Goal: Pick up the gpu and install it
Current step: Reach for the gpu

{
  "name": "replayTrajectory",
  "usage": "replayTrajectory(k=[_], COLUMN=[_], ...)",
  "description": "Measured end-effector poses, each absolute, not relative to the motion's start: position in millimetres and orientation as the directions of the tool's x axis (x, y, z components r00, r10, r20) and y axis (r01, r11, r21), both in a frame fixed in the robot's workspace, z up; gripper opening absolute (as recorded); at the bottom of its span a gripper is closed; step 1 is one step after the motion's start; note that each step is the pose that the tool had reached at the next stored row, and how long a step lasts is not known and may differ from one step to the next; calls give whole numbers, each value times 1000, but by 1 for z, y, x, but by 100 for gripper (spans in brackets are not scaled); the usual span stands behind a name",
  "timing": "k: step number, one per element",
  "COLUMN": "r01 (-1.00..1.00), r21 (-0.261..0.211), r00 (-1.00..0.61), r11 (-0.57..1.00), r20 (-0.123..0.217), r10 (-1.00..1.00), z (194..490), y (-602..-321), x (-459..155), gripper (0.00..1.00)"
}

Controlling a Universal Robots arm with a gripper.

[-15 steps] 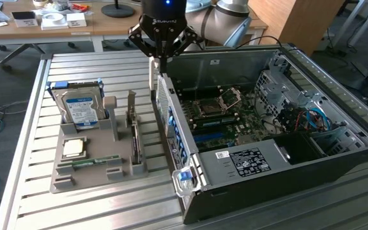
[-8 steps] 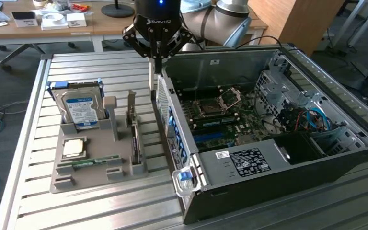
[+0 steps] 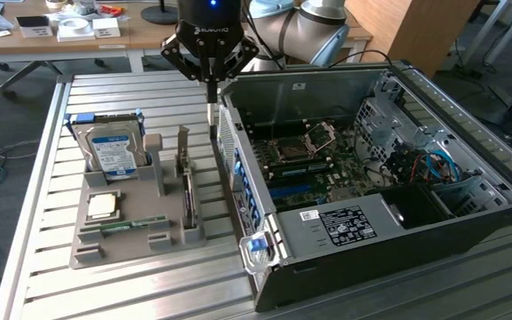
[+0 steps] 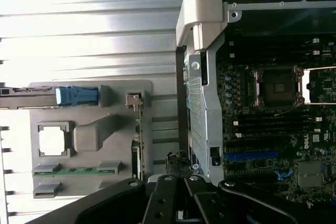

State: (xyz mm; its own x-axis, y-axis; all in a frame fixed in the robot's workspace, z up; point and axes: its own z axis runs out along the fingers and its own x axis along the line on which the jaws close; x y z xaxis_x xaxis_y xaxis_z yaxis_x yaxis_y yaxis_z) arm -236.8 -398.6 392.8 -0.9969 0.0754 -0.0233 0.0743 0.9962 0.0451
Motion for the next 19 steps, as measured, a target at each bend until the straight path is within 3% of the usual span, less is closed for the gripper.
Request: replayTrajectory(k=[19], r01=[74], r21=[45], r00=[-997], r11=[996], r20=[-23], r10=[75], z=[392], y=[-399], x=[-249], gripper=[11])
